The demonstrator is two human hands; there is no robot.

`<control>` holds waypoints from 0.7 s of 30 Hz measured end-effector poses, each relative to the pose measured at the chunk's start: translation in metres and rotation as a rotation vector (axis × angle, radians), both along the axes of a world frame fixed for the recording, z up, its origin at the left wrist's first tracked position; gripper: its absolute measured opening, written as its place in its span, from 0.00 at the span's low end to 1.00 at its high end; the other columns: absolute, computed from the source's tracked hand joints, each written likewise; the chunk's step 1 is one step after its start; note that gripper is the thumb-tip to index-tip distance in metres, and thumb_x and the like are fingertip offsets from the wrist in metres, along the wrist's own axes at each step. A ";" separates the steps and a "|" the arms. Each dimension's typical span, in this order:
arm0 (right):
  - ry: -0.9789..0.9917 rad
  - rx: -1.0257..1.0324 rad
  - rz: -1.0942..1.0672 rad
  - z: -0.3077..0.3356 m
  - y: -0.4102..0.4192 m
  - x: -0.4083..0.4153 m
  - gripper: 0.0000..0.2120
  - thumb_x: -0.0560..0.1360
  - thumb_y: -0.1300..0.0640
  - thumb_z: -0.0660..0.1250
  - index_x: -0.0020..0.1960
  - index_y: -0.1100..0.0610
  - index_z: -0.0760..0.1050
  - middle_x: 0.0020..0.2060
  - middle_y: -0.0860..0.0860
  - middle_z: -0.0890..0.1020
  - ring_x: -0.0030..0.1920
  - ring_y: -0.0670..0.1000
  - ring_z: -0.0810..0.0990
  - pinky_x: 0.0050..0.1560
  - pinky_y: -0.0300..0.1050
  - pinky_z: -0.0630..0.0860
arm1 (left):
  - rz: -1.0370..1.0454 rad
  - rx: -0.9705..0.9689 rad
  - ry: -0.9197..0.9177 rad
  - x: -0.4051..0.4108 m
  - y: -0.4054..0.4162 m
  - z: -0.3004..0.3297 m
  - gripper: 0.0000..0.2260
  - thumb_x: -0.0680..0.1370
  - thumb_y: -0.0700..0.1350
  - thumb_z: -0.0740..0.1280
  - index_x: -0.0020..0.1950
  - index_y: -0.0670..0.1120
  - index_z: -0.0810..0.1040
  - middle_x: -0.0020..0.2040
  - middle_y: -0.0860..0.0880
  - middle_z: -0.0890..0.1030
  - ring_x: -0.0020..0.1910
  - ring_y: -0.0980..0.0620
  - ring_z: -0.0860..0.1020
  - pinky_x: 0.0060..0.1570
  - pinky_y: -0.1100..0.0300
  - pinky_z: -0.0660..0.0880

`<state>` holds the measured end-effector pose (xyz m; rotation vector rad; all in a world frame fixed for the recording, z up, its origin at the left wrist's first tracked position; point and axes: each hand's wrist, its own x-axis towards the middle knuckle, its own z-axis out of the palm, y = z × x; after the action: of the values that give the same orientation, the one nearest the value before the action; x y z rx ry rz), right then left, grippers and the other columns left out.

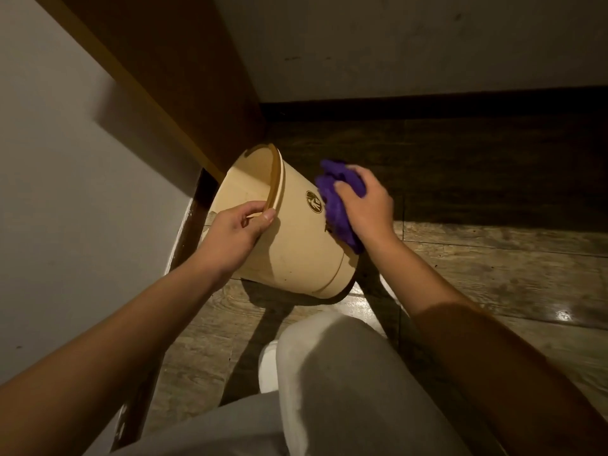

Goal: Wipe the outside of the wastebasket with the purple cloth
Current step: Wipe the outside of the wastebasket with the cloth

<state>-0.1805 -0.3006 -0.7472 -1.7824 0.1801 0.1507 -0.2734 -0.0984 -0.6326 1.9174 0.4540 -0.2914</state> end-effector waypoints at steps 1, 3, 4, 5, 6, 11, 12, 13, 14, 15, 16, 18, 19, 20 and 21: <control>-0.039 0.006 0.072 0.005 0.012 -0.002 0.20 0.81 0.45 0.67 0.72 0.43 0.72 0.59 0.42 0.79 0.55 0.45 0.80 0.48 0.40 0.77 | -0.009 0.014 -0.005 0.000 0.001 0.000 0.07 0.84 0.50 0.65 0.57 0.58 0.81 0.56 0.52 0.84 0.58 0.48 0.80 0.60 0.45 0.76; -0.106 -0.152 0.176 -0.003 0.030 -0.014 0.24 0.81 0.42 0.64 0.76 0.42 0.68 0.68 0.47 0.76 0.62 0.49 0.76 0.55 0.48 0.77 | -0.008 0.042 -0.011 -0.001 0.004 0.001 0.08 0.84 0.52 0.64 0.60 0.58 0.80 0.59 0.52 0.82 0.59 0.48 0.78 0.62 0.42 0.75; -0.124 -0.267 0.183 -0.014 0.035 -0.022 0.24 0.82 0.42 0.62 0.77 0.42 0.66 0.72 0.49 0.73 0.65 0.51 0.74 0.57 0.50 0.76 | 0.008 0.049 -0.015 -0.002 0.008 0.001 0.08 0.84 0.52 0.64 0.60 0.59 0.80 0.59 0.52 0.81 0.60 0.47 0.78 0.63 0.40 0.74; -0.113 -0.354 0.156 -0.026 0.036 -0.029 0.24 0.83 0.41 0.60 0.77 0.43 0.66 0.73 0.51 0.72 0.67 0.53 0.72 0.57 0.51 0.75 | 0.023 0.055 -0.021 -0.003 0.012 0.002 0.07 0.84 0.53 0.63 0.59 0.60 0.80 0.60 0.51 0.81 0.60 0.46 0.77 0.63 0.39 0.74; -0.057 -0.412 0.112 -0.038 0.032 -0.033 0.23 0.83 0.41 0.59 0.77 0.44 0.66 0.72 0.53 0.72 0.67 0.55 0.73 0.57 0.51 0.75 | 0.037 0.062 -0.029 -0.005 0.016 0.002 0.07 0.84 0.53 0.64 0.58 0.60 0.80 0.60 0.51 0.81 0.61 0.45 0.77 0.63 0.39 0.73; 0.398 -0.529 0.092 -0.081 -0.024 -0.029 0.19 0.80 0.44 0.65 0.71 0.45 0.74 0.60 0.52 0.83 0.56 0.58 0.81 0.52 0.50 0.77 | 0.046 0.073 -0.054 -0.007 0.026 -0.005 0.06 0.83 0.53 0.64 0.53 0.63 0.81 0.58 0.54 0.81 0.59 0.48 0.78 0.58 0.45 0.74; 0.405 -0.539 0.081 -0.083 -0.032 -0.029 0.20 0.80 0.44 0.66 0.70 0.46 0.75 0.59 0.52 0.83 0.56 0.58 0.82 0.52 0.51 0.78 | 0.054 0.087 -0.066 -0.006 0.027 -0.007 0.06 0.83 0.55 0.64 0.53 0.63 0.81 0.57 0.55 0.81 0.57 0.49 0.77 0.55 0.48 0.74; 0.388 -0.533 0.053 -0.083 -0.038 -0.029 0.20 0.79 0.44 0.67 0.70 0.46 0.76 0.60 0.52 0.83 0.57 0.59 0.81 0.54 0.52 0.79 | 0.059 0.126 -0.082 -0.005 0.028 -0.009 0.06 0.83 0.56 0.64 0.52 0.62 0.81 0.56 0.56 0.81 0.56 0.52 0.77 0.52 0.51 0.73; 0.365 -0.508 0.019 -0.079 -0.040 -0.028 0.21 0.79 0.44 0.67 0.71 0.46 0.75 0.60 0.52 0.83 0.58 0.59 0.81 0.55 0.53 0.79 | 0.060 0.190 -0.094 -0.003 0.030 -0.011 0.08 0.83 0.58 0.63 0.51 0.60 0.82 0.53 0.57 0.81 0.53 0.54 0.77 0.48 0.54 0.71; 0.339 -0.472 -0.010 -0.073 -0.041 -0.027 0.21 0.79 0.44 0.67 0.71 0.46 0.75 0.61 0.53 0.83 0.58 0.59 0.81 0.56 0.52 0.78 | 0.054 0.270 -0.096 -0.003 0.032 -0.015 0.13 0.83 0.60 0.61 0.50 0.56 0.83 0.50 0.56 0.81 0.49 0.54 0.77 0.44 0.56 0.70; 0.307 -0.432 -0.037 -0.064 -0.039 -0.024 0.20 0.79 0.44 0.67 0.70 0.47 0.75 0.61 0.53 0.83 0.58 0.59 0.81 0.55 0.51 0.77 | 0.049 0.347 -0.089 -0.004 0.032 -0.018 0.20 0.83 0.63 0.59 0.49 0.51 0.84 0.47 0.53 0.81 0.46 0.53 0.76 0.42 0.56 0.70; 0.228 -0.344 -0.076 -0.043 -0.033 -0.018 0.19 0.80 0.46 0.66 0.70 0.47 0.76 0.59 0.51 0.82 0.58 0.57 0.81 0.52 0.48 0.74 | 0.069 0.446 -0.074 -0.005 0.031 -0.021 0.29 0.83 0.65 0.56 0.47 0.43 0.84 0.43 0.51 0.80 0.43 0.52 0.77 0.39 0.56 0.71; 0.178 -0.303 -0.084 -0.030 -0.027 -0.016 0.19 0.81 0.47 0.66 0.70 0.48 0.75 0.59 0.49 0.82 0.58 0.55 0.81 0.52 0.47 0.74 | 0.085 0.454 -0.079 -0.005 0.031 -0.022 0.30 0.82 0.66 0.55 0.46 0.43 0.84 0.42 0.50 0.80 0.42 0.51 0.77 0.39 0.56 0.71; 0.119 -0.263 -0.079 -0.016 -0.021 -0.016 0.19 0.81 0.47 0.67 0.71 0.48 0.75 0.58 0.47 0.82 0.58 0.53 0.80 0.52 0.47 0.75 | 0.095 0.442 -0.094 -0.005 0.031 -0.023 0.29 0.82 0.66 0.56 0.44 0.44 0.84 0.42 0.50 0.81 0.42 0.51 0.78 0.39 0.56 0.70; 0.057 -0.221 -0.059 -0.002 -0.014 -0.016 0.19 0.81 0.48 0.67 0.71 0.48 0.75 0.59 0.46 0.81 0.58 0.51 0.80 0.52 0.45 0.76 | 0.103 0.422 -0.116 -0.004 0.029 -0.022 0.27 0.82 0.65 0.56 0.44 0.46 0.84 0.41 0.51 0.81 0.42 0.52 0.78 0.39 0.57 0.70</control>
<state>-0.1962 -0.3144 -0.7496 -1.9909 0.3004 0.1438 -0.2779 -0.0690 -0.6549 2.2966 0.5681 -0.0138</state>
